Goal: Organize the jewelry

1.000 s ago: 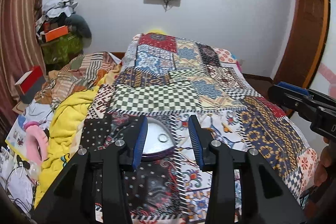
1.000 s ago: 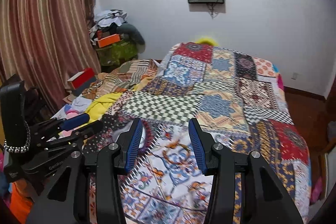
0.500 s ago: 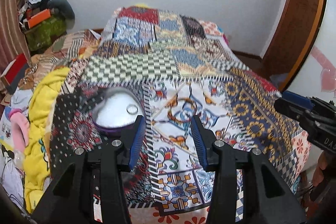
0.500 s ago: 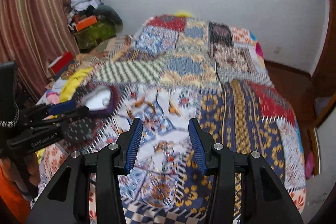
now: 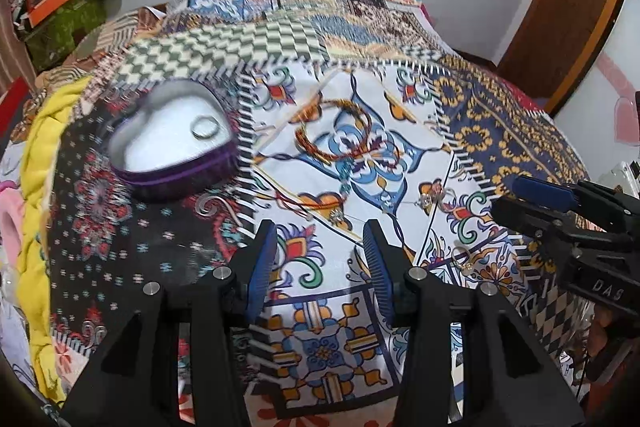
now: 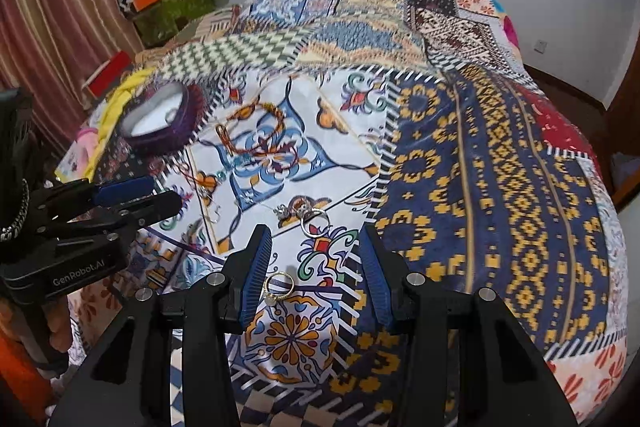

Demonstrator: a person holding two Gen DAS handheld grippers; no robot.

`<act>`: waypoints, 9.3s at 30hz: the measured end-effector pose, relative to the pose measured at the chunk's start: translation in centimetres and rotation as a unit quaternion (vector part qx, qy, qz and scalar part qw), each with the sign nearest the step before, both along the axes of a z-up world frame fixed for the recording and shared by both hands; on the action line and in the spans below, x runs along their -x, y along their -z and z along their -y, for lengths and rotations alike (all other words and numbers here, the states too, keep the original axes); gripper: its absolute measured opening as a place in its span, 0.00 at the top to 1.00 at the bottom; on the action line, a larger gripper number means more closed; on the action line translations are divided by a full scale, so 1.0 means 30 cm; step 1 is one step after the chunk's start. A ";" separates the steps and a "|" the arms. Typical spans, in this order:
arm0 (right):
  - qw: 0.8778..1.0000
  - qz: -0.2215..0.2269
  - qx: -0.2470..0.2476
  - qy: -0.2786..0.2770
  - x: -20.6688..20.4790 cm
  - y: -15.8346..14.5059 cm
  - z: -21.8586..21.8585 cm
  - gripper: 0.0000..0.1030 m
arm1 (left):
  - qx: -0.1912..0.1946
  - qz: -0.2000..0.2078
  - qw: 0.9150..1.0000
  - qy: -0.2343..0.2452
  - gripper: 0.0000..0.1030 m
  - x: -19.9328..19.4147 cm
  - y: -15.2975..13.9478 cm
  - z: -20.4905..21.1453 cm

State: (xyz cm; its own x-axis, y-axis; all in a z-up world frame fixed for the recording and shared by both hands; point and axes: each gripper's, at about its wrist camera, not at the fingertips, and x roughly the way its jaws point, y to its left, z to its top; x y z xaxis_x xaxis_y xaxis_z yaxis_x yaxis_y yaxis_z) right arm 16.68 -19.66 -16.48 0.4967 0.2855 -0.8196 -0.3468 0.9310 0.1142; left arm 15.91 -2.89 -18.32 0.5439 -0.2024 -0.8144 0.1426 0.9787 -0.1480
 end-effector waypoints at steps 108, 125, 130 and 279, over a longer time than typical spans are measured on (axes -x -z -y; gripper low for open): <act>0.987 0.013 -0.063 -0.149 -0.235 -0.053 -0.574 0.81 | 0.038 0.079 0.990 -0.111 0.92 -0.117 -0.082 -0.423; 0.987 0.004 -0.051 -0.155 -0.248 -0.033 -0.585 0.81 | 0.040 0.064 0.991 -0.114 0.92 -0.156 -0.056 -0.432; 0.988 -0.011 -0.058 -0.141 -0.245 -0.052 -0.566 0.73 | 0.041 0.064 0.990 -0.117 0.84 -0.147 -0.074 -0.436; 0.978 0.140 -0.107 -0.108 -0.053 -0.334 -0.345 0.91 | 0.023 0.164 0.981 -0.103 0.92 0.036 -0.329 -0.357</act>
